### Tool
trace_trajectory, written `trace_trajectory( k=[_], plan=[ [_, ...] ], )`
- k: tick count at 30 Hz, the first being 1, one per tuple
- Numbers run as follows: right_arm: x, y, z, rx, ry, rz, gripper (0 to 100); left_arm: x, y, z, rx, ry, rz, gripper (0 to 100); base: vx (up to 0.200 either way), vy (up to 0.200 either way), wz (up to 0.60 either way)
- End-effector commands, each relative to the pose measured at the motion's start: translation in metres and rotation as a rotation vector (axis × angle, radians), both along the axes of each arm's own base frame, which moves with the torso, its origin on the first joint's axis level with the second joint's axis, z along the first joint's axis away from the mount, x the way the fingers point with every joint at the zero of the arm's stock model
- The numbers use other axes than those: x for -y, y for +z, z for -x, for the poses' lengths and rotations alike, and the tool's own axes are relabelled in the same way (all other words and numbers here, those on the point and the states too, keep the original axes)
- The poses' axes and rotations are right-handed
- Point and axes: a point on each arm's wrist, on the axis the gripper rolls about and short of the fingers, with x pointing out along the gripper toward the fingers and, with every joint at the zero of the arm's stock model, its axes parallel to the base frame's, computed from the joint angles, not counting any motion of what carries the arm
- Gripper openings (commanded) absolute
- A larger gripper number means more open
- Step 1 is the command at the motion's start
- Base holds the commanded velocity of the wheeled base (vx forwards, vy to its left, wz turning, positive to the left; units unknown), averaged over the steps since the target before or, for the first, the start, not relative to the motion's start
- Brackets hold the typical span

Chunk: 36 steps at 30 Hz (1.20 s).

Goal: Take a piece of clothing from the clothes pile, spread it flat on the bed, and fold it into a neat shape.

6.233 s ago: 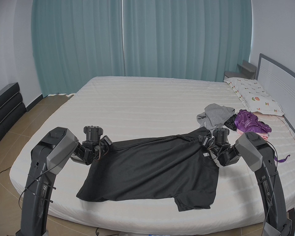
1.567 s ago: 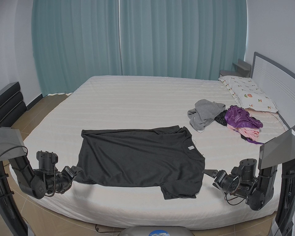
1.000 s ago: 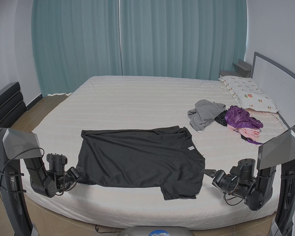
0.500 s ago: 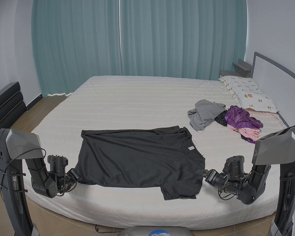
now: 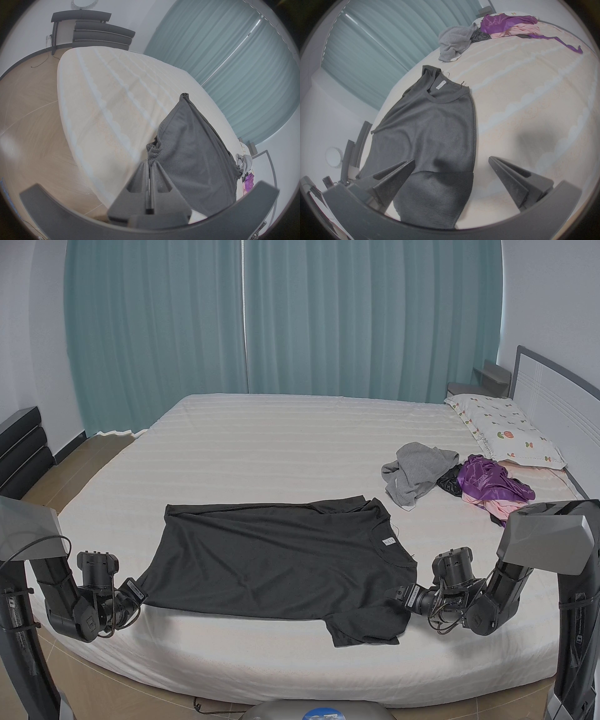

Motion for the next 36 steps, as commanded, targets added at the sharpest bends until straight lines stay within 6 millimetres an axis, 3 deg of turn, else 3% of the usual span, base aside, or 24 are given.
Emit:
trace_trajectory(
  k=[1, 4, 5, 11, 16, 22, 27, 36],
  plan=[
    [-0.001, -0.008, -0.004, -0.018, 0.018, 0.037, 100, -0.002, 0.005, 0.001, 0.013, 0.007, -0.001, 0, 0.0, 0.0, 0.0],
    [-0.003, -0.012, -0.011, -0.011, 0.021, 0.066, 100, -0.002, 0.004, 0.001, 0.012, 0.007, -0.001, 0, 0.0, 0.0, 0.0],
    [-0.003, -0.013, -0.013, -0.007, 0.018, 0.069, 0, -0.002, 0.004, 0.001, 0.012, 0.006, 0.0, 0, 0.0, 0.0, 0.0],
    [-0.004, -0.009, -0.026, 0.031, 0.004, 0.061, 0, -0.002, 0.004, 0.001, 0.01, 0.007, -0.001, 0, 0.0, 0.0, 0.0],
    [-0.001, 0.03, -0.055, 0.149, -0.03, 0.022, 0, -0.002, 0.004, 0.0, 0.015, 0.009, -0.001, 0, 0.0, 0.0, 0.0],
    [-0.004, 0.049, -0.083, 0.167, -0.055, 0.005, 0, -0.007, 0.004, -0.001, 0.018, 0.024, -0.001, 0, 0.0, 0.0, 0.0],
    [-0.012, 0.039, -0.103, 0.192, -0.06, 0.013, 0, -0.007, 0.003, 0.0, 0.015, 0.006, 0.022, 0, 0.0, 0.0, 0.0],
    [-0.018, 0.007, -0.117, 0.113, -0.043, 0.086, 0, -0.009, 0.003, 0.001, 0.012, -0.002, 0.035, 0, 0.0, 0.0, 0.0]
  ],
)
